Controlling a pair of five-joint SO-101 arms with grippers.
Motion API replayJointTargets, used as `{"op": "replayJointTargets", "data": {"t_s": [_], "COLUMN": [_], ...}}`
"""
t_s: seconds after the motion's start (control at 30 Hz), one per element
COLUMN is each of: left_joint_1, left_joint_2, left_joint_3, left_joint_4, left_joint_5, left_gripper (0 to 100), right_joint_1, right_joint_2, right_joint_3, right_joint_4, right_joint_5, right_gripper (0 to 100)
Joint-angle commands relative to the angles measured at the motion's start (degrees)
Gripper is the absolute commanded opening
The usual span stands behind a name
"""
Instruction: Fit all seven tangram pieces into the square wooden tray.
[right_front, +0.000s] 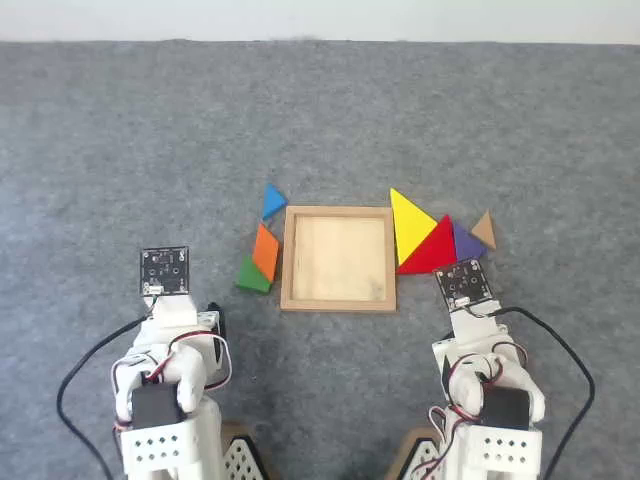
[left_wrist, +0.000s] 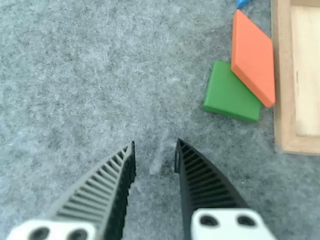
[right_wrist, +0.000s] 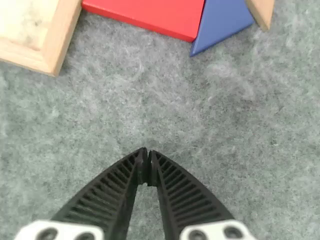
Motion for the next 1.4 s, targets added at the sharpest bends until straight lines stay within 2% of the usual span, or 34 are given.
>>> {"op": "replayJointTargets", "data": {"t_s": [0.0,0.83,0.93,1.0,1.13,1.2,1.37], "left_joint_1": [-0.2,-0.2,-0.2,-0.2,-0.2,-0.1,-0.2], "left_joint_2": [-1.2,-1.2,-1.2,-1.2,-1.2,-1.2,-1.2], "left_joint_3": [-0.7,-0.7,-0.7,-0.7,-0.7,-0.7,-0.7], "left_joint_4": [0.3,0.3,0.3,0.3,0.3,0.3,0.3], "left_joint_5": [0.6,0.6,0.6,0.6,0.6,0.6,0.6], "left_gripper": [13,13,13,13,13,13,13], "right_joint_1": [-0.2,0.1,0.1,1.2,1.9,2.4,2.6], "right_joint_2": [-0.9,-0.9,-1.0,-1.0,-1.0,-1.0,-0.7], "right_joint_3": [0.7,0.7,0.7,0.5,0.4,0.0,-5.5], "right_joint_4": [0.3,0.3,-2.1,-4.0,-9.3,-10.5,-10.0], "right_joint_5": [-0.4,-0.4,-0.3,1.6,11.5,12.1,8.2], "right_gripper": [0.8,0.9,0.9,0.9,0.8,0.9,0.9]}}
